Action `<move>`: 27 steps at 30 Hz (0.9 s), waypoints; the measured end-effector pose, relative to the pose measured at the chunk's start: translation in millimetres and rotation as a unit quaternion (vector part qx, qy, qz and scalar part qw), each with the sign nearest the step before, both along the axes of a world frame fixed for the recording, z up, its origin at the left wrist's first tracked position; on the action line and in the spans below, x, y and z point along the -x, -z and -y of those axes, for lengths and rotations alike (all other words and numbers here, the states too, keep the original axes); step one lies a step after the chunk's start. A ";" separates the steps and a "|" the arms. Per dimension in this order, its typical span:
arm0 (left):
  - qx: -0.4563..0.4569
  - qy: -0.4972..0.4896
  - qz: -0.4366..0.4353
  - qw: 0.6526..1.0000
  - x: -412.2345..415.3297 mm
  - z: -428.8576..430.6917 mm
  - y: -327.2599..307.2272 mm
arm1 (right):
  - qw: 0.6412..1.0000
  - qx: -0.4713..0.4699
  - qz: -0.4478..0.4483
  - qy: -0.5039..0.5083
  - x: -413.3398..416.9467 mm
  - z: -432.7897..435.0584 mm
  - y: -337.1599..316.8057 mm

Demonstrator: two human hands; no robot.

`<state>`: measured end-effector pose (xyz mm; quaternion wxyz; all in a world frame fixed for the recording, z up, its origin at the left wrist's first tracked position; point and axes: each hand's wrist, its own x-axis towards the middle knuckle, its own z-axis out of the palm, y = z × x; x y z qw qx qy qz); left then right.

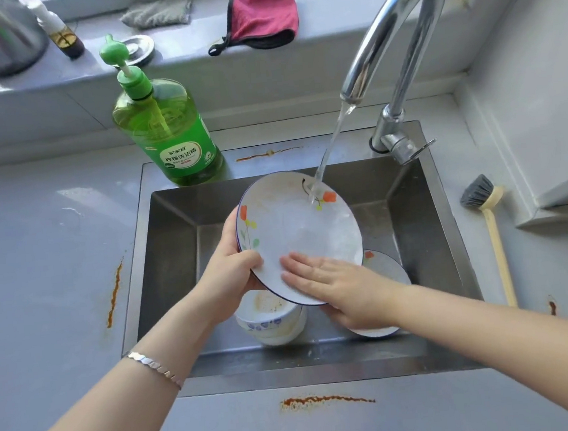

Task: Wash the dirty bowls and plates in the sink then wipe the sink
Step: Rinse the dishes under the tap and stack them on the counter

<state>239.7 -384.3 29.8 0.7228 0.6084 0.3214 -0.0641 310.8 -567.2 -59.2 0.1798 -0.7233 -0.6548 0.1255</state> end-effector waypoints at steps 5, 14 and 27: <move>0.012 0.016 -0.019 1.000 -2.0 -9.9 -2.2 | 0.986 0.031 0.095 0.137 -29.4 9.3 5.6; 0.064 0.050 -0.070 0.994 -19.8 -44.0 -22.6 | 0.982 -0.125 0.106 0.097 -21.4 14.2 -0.8; 0.043 -0.062 -0.033 0.997 12.7 10.0 3.4 | 0.989 -0.016 -0.115 0.096 10.1 4.9 -5.9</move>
